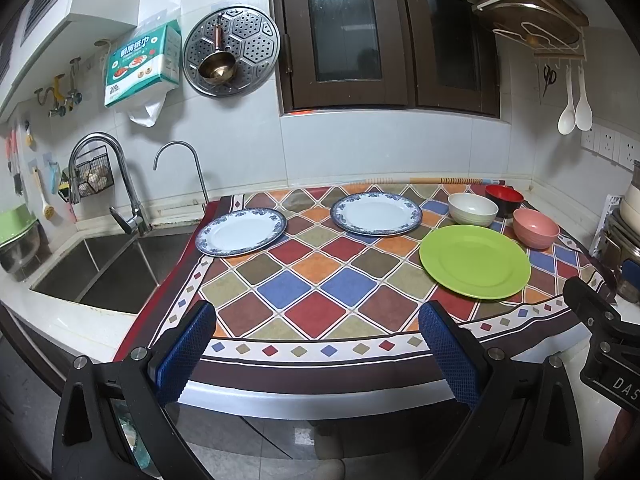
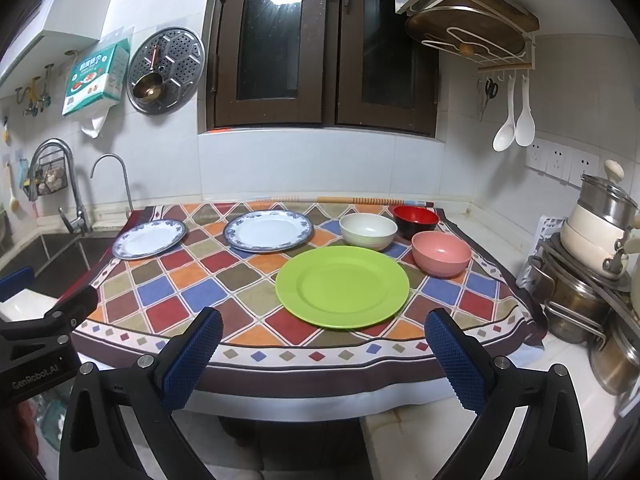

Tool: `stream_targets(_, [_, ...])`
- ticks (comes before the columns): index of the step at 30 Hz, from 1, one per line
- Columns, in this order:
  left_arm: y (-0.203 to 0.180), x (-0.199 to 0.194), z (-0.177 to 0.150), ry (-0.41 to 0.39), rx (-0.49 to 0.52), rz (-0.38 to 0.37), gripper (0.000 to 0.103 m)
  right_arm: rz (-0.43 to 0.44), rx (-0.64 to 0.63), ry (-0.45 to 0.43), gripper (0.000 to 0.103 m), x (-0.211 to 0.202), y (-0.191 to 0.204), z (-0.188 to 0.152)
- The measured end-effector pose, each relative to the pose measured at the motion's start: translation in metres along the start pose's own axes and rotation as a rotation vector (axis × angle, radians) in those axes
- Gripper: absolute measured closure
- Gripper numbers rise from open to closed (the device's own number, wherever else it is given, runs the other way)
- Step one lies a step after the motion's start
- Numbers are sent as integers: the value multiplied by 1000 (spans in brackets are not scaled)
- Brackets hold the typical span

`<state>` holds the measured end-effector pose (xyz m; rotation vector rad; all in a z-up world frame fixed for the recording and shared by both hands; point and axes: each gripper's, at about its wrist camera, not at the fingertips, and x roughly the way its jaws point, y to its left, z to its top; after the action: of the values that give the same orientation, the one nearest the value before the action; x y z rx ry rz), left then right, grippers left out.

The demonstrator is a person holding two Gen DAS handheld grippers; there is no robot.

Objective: Organize plates and bowls

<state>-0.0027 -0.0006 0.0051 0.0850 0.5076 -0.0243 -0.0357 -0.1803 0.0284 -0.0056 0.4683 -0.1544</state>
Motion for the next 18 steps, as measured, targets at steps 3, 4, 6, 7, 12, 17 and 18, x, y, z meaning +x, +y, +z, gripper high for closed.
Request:
stream_targets(3, [2, -2, 2, -2, 0, 1, 0, -1, 0, -1, 1, 0, 0, 0])
stream_targets(4, [2, -2, 2, -2, 0, 1, 0, -1, 0, -1, 1, 0, 0, 0])
stream_targets(6, [2, -2, 2, -2, 0, 1, 0, 0, -1, -1, 1, 0, 0, 0])
stream_targets(7, [2, -3, 2, -2, 0, 1, 0, 0, 0, -1, 1, 0, -1, 0])
stream_targets(12, [1, -3, 4, -3, 1, 1, 0, -2, 1, -1, 1, 0, -1, 1])
stream_targets(17, [0, -3, 5, -1, 3, 1, 0, -4, 6, 2, 1, 1, -11, 6])
stream_targets(18, [0, -3, 5, 0, 3, 2, 0, -5, 7, 2, 1, 1, -12, 7])
